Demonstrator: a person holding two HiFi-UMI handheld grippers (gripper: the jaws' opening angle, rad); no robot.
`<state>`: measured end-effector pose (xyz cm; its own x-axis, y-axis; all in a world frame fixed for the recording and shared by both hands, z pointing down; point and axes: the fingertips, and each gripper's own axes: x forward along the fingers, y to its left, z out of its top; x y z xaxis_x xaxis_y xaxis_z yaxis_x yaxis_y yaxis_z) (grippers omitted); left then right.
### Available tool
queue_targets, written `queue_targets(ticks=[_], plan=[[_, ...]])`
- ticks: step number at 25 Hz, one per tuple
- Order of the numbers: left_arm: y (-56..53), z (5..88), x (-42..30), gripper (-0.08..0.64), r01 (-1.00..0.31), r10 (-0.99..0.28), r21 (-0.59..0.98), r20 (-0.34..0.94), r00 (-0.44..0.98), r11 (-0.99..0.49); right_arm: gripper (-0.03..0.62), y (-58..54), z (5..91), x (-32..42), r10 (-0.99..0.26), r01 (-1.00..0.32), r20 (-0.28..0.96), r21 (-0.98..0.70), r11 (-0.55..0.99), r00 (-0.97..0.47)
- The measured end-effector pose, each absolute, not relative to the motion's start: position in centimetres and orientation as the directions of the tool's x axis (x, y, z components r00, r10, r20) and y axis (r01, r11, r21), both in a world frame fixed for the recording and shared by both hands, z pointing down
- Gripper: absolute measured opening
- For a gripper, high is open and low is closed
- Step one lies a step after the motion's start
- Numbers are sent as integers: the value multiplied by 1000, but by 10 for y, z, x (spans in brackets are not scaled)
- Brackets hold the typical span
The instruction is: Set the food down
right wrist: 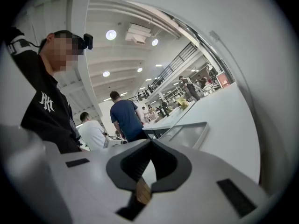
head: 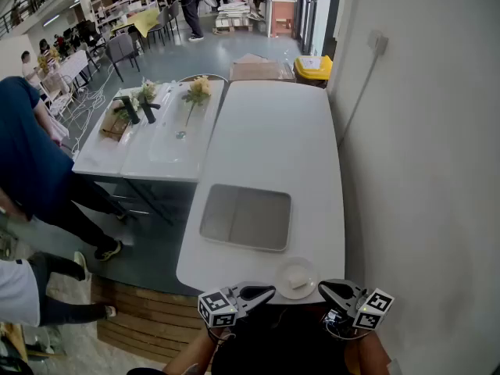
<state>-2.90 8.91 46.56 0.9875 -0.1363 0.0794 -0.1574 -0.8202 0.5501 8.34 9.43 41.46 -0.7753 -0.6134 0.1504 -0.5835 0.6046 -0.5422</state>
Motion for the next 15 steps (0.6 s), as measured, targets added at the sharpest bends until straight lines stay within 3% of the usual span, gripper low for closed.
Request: queue_targets(ticks=[6, 11, 15], plan=[[79, 483, -56, 8, -254, -205, 575, 150, 967, -778, 3, 79, 426, 71, -563, -542, 148, -547, 638, -813], [59, 474, -40, 8, -389, -318, 464, 227, 921, -796, 5, 57, 411, 95, -520, -507, 126, -498, 704, -845], [57, 495, -38, 8, -490, -359, 498, 341, 869, -715, 8, 48, 453, 122, -488, -506, 223, -631, 588, -844]])
